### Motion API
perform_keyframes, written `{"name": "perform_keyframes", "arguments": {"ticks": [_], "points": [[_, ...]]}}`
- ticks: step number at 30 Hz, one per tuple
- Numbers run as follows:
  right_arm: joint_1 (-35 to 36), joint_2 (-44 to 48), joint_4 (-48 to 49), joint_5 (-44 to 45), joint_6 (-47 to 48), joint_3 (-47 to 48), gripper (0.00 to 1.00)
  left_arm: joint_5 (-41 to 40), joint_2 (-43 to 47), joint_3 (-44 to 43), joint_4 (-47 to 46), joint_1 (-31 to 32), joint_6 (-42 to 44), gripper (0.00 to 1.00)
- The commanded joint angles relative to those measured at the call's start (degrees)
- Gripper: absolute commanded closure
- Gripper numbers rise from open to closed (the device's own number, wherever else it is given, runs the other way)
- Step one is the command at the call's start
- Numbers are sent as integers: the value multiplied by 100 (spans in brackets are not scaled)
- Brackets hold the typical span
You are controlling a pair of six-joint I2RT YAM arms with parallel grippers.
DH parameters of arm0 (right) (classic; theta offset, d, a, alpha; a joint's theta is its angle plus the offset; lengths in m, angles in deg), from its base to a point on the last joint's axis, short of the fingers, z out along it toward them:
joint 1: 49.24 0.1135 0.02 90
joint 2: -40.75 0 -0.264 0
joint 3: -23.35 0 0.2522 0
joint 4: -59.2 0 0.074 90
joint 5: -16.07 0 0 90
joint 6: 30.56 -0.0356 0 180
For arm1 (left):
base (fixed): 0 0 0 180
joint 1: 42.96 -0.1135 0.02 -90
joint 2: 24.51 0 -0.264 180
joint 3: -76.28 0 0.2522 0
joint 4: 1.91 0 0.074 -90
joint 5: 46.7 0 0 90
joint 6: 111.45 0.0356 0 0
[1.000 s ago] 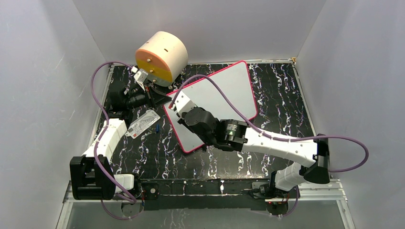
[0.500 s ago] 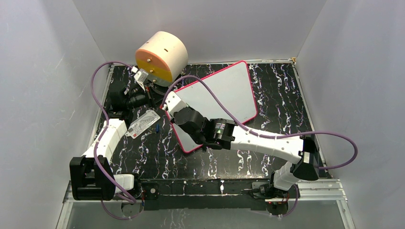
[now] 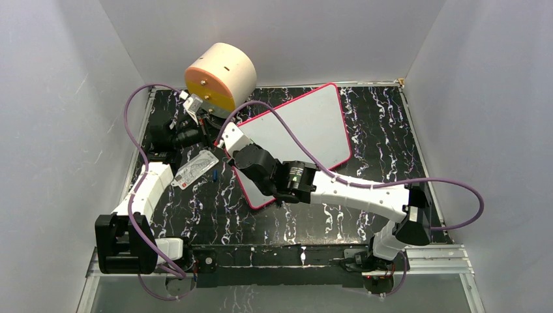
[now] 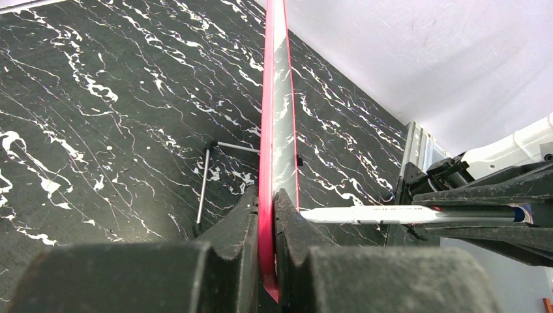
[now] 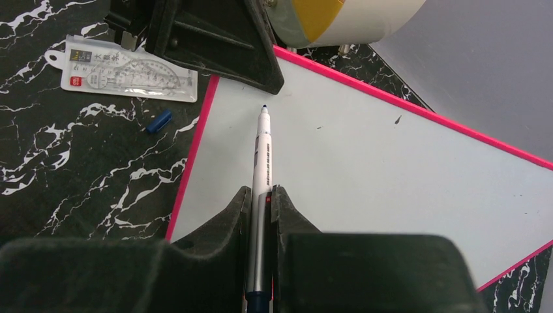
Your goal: Write a sentence on the whiteboard
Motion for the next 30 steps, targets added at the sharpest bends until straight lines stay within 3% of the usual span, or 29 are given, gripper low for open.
{"name": "perform_keyframes", "arguments": {"ticks": [1, 30], "points": [[24, -59, 326, 77, 65, 357, 100, 124, 75, 53, 364, 149, 627, 100], [19, -356, -14, 210, -25, 577, 100, 115, 109, 35, 416, 149, 680, 100]]}}
